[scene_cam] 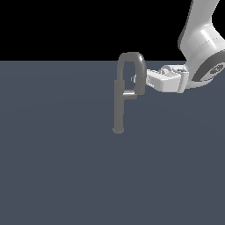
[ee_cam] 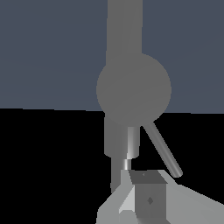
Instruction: Turn on the faucet by rotating a designated handle.
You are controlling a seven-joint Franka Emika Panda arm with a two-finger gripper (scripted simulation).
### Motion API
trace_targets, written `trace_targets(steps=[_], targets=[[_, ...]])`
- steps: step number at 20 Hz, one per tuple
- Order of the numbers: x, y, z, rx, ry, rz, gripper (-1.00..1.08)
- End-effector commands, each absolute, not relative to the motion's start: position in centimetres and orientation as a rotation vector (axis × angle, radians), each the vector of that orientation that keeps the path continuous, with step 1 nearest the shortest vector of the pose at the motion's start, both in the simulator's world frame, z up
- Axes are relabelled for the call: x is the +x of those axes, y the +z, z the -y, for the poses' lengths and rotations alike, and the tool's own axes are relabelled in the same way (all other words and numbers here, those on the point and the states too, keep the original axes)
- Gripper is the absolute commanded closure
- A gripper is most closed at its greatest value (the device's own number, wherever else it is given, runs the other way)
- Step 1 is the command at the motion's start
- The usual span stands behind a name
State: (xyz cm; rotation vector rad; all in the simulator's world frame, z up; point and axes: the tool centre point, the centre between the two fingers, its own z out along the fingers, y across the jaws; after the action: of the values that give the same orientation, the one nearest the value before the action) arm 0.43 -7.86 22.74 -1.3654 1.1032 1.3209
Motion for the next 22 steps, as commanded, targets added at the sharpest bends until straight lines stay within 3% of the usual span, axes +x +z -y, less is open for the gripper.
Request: trace_targets(steps=[1, 6, 13, 15, 22], targets=[[-0.9, 21.9, 8.1, -1.355, 1.342, -1.108, 1.08], [-1.2, 22.4, 8.1, -1.366, 1.33, -1.097, 1.08], [-3.7, 19.0, 8.7, -1.352, 1.349, -1.109, 1.08], [-2.5, 21.3, 8.4, -1.38, 1.318, -1.082, 1.08], [-4.0, 16.1, 8.7, -1.351, 1.35, -1.11, 1.08]])
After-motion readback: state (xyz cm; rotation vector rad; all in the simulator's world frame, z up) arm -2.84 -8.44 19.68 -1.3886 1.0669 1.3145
